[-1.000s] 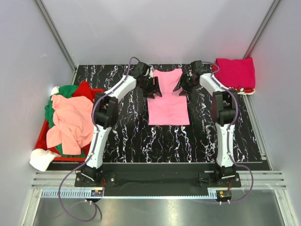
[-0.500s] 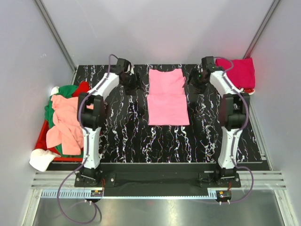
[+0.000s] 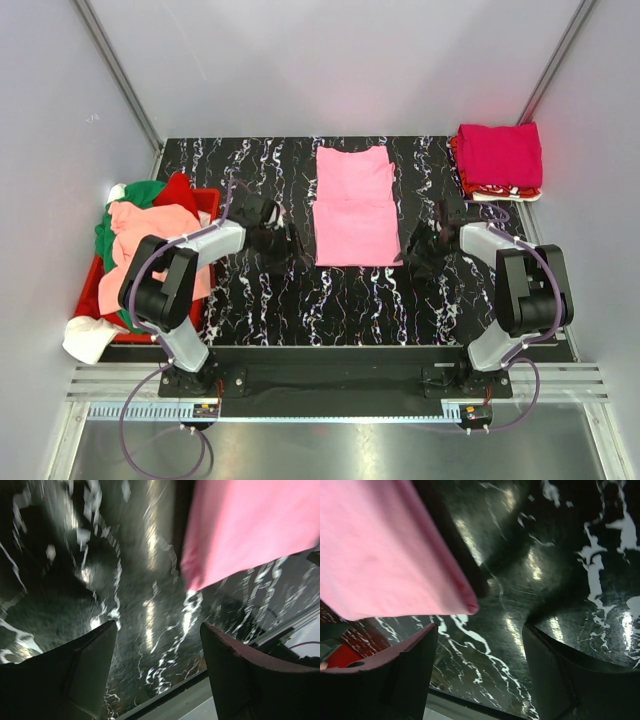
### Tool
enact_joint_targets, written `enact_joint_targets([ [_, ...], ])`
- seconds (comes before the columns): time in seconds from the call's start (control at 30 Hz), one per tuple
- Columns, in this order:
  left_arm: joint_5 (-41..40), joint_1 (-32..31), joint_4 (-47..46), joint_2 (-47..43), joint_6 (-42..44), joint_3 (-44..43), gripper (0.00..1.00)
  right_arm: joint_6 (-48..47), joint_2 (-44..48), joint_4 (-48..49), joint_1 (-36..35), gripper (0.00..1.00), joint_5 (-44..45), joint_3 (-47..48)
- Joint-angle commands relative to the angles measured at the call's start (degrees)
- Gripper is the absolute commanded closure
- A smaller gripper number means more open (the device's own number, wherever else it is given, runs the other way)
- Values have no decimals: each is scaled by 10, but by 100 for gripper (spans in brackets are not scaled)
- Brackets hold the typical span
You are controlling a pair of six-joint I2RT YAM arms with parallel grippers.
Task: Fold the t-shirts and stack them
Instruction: Fold the tshirt
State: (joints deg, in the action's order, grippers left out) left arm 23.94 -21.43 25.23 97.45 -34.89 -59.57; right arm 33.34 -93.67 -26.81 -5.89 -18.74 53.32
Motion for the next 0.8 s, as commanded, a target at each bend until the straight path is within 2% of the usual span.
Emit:
enact_joint_targets([
  [0.0,7,-23,-94,-21,-41,36,28,15,24,68,-3,25,-14,-25],
  [0.23,-27,-58,-123,11,-78,45,30,20,-13,100,-3,30,-20,-40],
  [0.63,-68,-75,-148,69,-102,36,38,23,-46,136,-3,59,-26,-43],
  [0.77,-75,-75,-157,82,-105,28,44,23,-55,142,-3,64,-29,-46],
])
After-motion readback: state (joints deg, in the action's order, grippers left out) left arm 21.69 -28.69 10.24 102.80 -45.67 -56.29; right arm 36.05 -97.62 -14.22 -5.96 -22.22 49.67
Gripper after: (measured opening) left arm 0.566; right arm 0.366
